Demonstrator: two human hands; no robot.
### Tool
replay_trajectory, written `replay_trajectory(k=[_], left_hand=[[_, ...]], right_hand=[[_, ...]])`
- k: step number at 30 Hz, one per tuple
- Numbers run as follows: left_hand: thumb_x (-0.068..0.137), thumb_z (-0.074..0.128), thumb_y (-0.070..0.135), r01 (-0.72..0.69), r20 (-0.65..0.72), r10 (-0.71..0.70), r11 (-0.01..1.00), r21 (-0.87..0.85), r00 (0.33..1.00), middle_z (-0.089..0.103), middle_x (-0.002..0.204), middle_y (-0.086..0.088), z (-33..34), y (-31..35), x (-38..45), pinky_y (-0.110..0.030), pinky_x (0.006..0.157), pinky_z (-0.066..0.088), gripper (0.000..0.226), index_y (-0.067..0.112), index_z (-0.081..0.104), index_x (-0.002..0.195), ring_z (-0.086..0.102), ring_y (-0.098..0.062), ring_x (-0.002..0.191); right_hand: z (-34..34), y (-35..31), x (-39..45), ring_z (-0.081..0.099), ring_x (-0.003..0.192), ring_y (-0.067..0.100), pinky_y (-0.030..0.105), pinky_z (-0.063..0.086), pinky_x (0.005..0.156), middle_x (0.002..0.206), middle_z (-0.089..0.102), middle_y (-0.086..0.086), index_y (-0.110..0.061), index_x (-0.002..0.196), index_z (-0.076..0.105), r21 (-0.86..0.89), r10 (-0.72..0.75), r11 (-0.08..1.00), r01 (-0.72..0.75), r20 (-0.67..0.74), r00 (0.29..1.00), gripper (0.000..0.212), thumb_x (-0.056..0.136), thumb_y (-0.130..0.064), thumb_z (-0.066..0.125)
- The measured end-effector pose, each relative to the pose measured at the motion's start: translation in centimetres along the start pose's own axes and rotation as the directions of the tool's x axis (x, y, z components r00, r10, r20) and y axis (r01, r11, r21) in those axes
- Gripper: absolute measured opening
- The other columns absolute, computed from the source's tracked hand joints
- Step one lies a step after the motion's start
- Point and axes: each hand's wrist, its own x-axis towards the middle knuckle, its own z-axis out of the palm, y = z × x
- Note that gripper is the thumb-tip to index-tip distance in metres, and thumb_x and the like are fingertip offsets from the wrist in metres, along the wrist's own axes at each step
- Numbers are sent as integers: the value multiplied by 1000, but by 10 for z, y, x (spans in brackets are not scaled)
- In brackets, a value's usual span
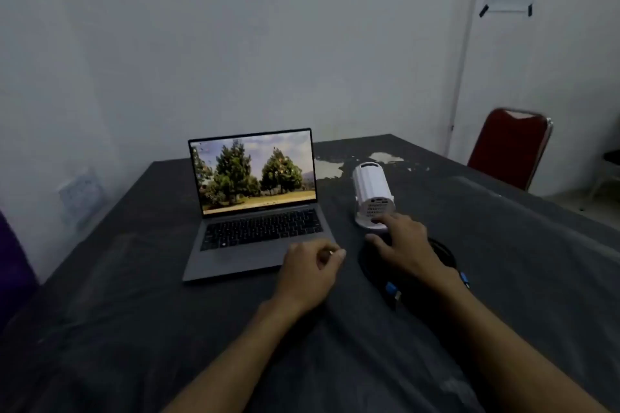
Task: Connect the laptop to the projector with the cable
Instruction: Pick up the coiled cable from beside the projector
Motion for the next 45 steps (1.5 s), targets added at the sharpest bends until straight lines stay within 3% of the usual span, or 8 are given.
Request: replay_trajectory(k=[4, 14, 20, 24, 29, 36, 41, 45], left_hand=[[87, 61, 59, 113, 37, -118, 986, 123, 992, 73, 75, 15, 37, 9, -16, -30, 66, 60, 36, 28, 78, 88, 68, 0, 72], [82, 47, 79, 62, 63, -89, 936, 345, 994, 62, 88, 10, 54, 14, -22, -36, 69, 55, 56, 28, 66, 95, 64, -15, 80], [79, 47, 80, 151, 55, -166, 966, 211, 985, 64, 80, 14, 49, 13, -22, -34, 69, 54, 54, 31, 64, 93, 64, -10, 78], [79, 54, 73, 231, 96, -231, 973, 11, 968, 67, 77, 18, 43, 10, -18, -27, 63, 49, 45, 35, 64, 100, 63, -1, 71], [92, 61, 26, 298, 93, -283, 906, -300, 955, 74, 81, -12, 35, 11, -5, -53, 72, 57, 21, 6, 66, 92, 67, -22, 69], [103, 50, 25, 198, -155, -263, 918, -345, 952, 55, 70, 2, -3, 7, 15, -28, 53, 36, 18, 11, 59, 95, 47, -9, 57], [107, 46, 25, 120, -284, -261, 894, -431, 923, 46, 71, -3, -35, 2, 28, -27, 50, 33, 15, 18, 55, 97, 38, -9, 53], [107, 45, 25, 107, -314, -276, 880, -463, 909, 43, 69, 0, -48, 4, 34, -27, 48, 32, 15, 12, 53, 107, 35, -4, 46]], right_hand=[[19, 19, -8, 27, 154, 31, 65, 9, 120, 160, 43, 9, -30, 154, 41, -197, 204, 965, -172, 155, 967, 56, 103, -52, 32], [8, 32, -2, 56, 109, 38, 45, 42, 89, 115, 59, 15, -10, 104, 63, -343, 173, 927, -150, 37, 984, 23, 97, -30, 54], [0, 35, -4, 63, 94, 44, 43, 43, 71, 107, 62, 17, -14, 91, 40, -177, 156, 972, -157, -19, 988, 28, 103, -37, 50], [-7, 30, -6, 62, 81, 39, 43, 43, 63, 91, 70, 11, -16, 95, 51, 20, 124, 992, -122, -131, 984, 20, 102, -35, 53], [-16, 14, -10, 67, 64, 11, 35, 52, 59, 71, 71, -5, -18, 92, 71, 297, 97, 955, -19, -251, 963, 8, 99, -20, 67], [-24, -20, -25, 79, 72, 25, 33, 63, 61, 93, 81, 3, -32, 111, 71, 803, 154, 594, -55, -46, 987, 17, 96, -24, 73], [-14, -47, -34, 79, 96, 25, 26, 61, 66, 100, 82, 11, -19, 122, 67, 903, 93, 412, -124, 94, 991, 30, 96, -32, 69], [-12, -71, -39, 79, 94, 33, 38, 64, 73, 105, 79, 19, -9, 120, 65, 964, 41, 227, -141, 135, 990, 43, 87, -36, 72]])
